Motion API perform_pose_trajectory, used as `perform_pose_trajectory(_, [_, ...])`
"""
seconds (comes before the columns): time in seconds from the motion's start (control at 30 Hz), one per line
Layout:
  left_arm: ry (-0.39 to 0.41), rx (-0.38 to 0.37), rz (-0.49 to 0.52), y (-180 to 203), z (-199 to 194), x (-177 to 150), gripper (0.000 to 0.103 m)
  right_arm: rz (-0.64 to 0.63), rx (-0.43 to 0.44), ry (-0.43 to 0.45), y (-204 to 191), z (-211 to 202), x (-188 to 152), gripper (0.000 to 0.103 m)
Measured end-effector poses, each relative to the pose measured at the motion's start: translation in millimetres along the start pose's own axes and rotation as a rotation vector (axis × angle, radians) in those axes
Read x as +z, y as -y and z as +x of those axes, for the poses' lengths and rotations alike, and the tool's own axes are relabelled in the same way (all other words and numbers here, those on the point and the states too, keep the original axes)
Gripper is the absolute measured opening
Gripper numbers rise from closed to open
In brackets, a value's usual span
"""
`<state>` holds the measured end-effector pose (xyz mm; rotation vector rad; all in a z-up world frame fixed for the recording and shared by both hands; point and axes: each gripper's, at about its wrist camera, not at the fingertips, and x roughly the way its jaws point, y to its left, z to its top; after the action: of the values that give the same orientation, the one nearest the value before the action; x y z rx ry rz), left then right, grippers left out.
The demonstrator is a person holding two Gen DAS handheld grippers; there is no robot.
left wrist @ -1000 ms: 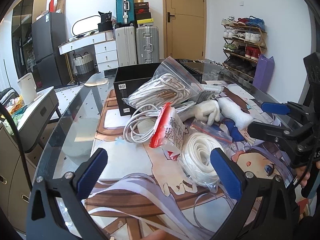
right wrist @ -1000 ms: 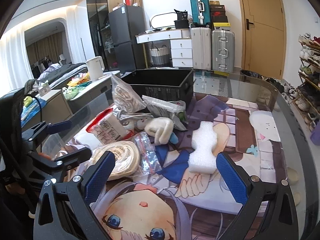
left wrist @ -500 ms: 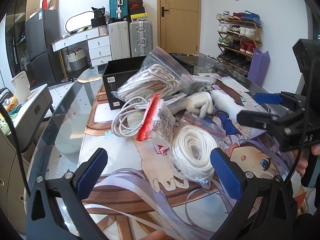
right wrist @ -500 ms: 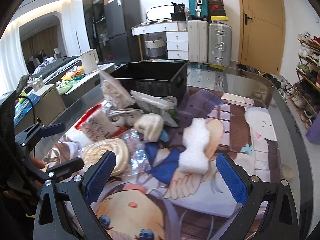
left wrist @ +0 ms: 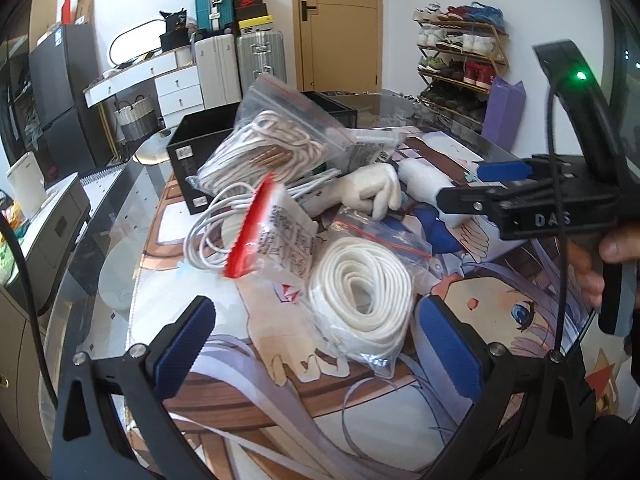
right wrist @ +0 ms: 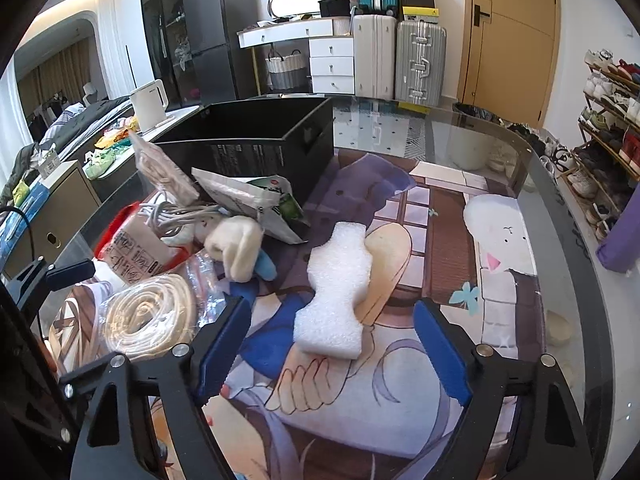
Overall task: Organize soft objects
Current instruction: 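Close right gripper on white foam piece while left gripper grasps bagged white strap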
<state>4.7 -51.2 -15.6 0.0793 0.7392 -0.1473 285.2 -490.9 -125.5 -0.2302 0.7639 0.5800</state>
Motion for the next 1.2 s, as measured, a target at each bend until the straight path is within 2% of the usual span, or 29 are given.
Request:
perform_pose_trajectory(0.17, [-0.003,0.002,0.037,7,1,1,0.102,-0.007,0.011,-0.014,2,8,4,0.086])
perform_pose_trajectory(0.3, [-0.018,-0.004,0.059,13,5,1,0.093,-0.014,0.013,-0.047,4,19,7,0.08])
perform_pose_trajectory(0.43, [-0.024,-0.011,0.08,18,8,1,0.09,-0.017,0.022,-0.062,6,26,8,0.079])
perform_pose_trajectory(0.53, [-0.034,-0.018,0.092,21,11,3,0.084,-0.021,0.024,-0.072,6,32,10,0.078])
perform_pose_trajectory(0.6, [-0.041,-0.019,0.102,25,13,4,0.074,-0.026,0.029,-0.079,6,37,11,0.076])
perform_pose_trajectory(0.77, [-0.052,-0.048,0.1,28,14,3,0.06,-0.031,0.035,-0.098,6,45,13,0.071])
perform_pose_trajectory(0.9, [-0.05,-0.064,0.101,28,13,3,0.049,-0.039,0.038,-0.1,6,49,14,0.065])
perform_pose_trajectory(1.07, [-0.044,-0.092,0.097,26,8,2,0.04,-0.046,0.043,-0.099,4,50,15,0.058])
perform_pose_trajectory(1.2, [-0.039,-0.106,0.095,26,3,2,0.037,-0.039,0.048,-0.095,5,47,13,0.044])
